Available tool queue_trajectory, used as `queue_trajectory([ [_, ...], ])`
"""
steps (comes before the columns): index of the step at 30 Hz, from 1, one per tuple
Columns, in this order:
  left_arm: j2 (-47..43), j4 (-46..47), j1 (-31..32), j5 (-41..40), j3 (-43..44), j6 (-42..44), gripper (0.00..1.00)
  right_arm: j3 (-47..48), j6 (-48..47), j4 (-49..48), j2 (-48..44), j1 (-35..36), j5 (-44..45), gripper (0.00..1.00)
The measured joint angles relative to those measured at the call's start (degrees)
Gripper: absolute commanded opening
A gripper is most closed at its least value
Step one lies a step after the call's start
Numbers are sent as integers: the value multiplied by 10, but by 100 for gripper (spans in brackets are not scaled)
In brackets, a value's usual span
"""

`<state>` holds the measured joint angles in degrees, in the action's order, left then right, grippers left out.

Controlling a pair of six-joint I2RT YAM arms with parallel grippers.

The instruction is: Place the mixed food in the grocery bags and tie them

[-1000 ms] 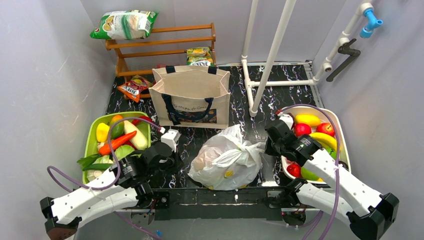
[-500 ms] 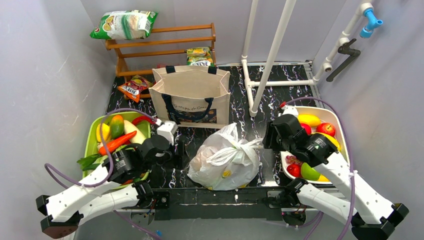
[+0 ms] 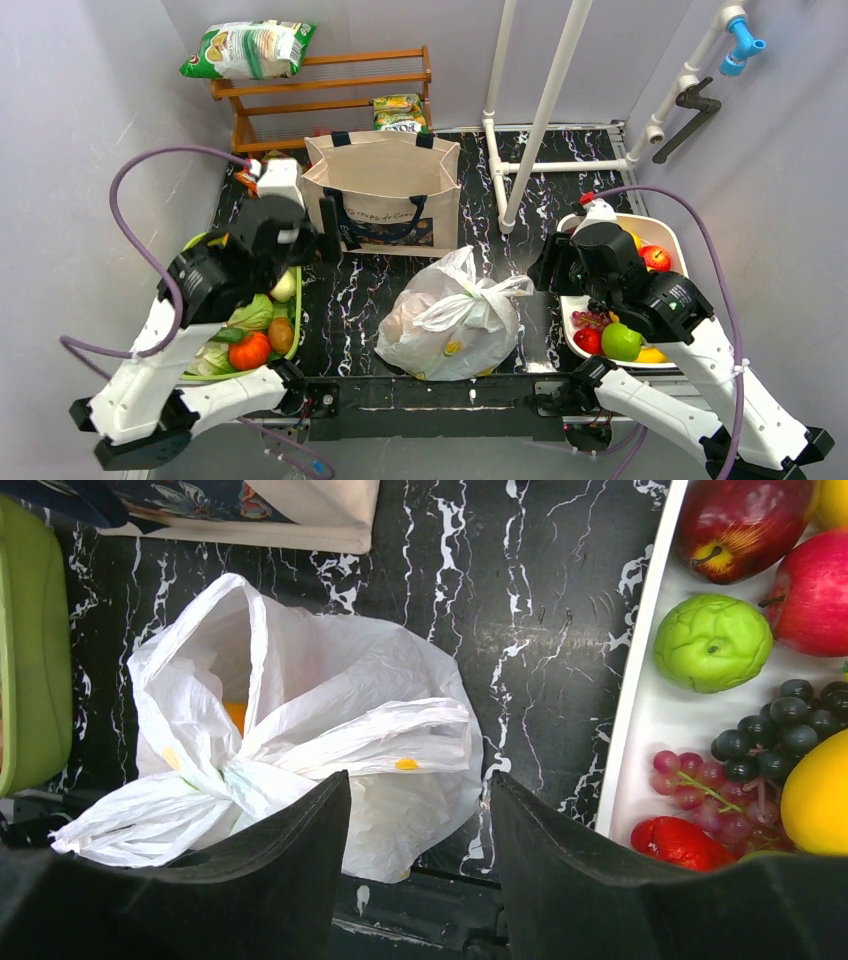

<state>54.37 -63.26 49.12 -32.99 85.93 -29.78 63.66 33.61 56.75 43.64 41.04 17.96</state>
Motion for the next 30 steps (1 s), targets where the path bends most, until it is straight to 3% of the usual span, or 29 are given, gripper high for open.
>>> queue_trajectory([
  [4, 54, 13, -170, 57, 36, 53, 98, 0, 2, 1, 0, 0, -13, 61],
  [10, 166, 44, -338, 139, 97, 90, 98, -1, 7, 2, -6, 0, -29, 61],
  [17, 203, 146, -541, 261, 26, 71, 96, -1, 7, 3, -19, 0, -32, 61],
  [30, 279, 289, -713, 382, -82, 12, 96, -20, 7, 3, -18, 0, -36, 62],
])
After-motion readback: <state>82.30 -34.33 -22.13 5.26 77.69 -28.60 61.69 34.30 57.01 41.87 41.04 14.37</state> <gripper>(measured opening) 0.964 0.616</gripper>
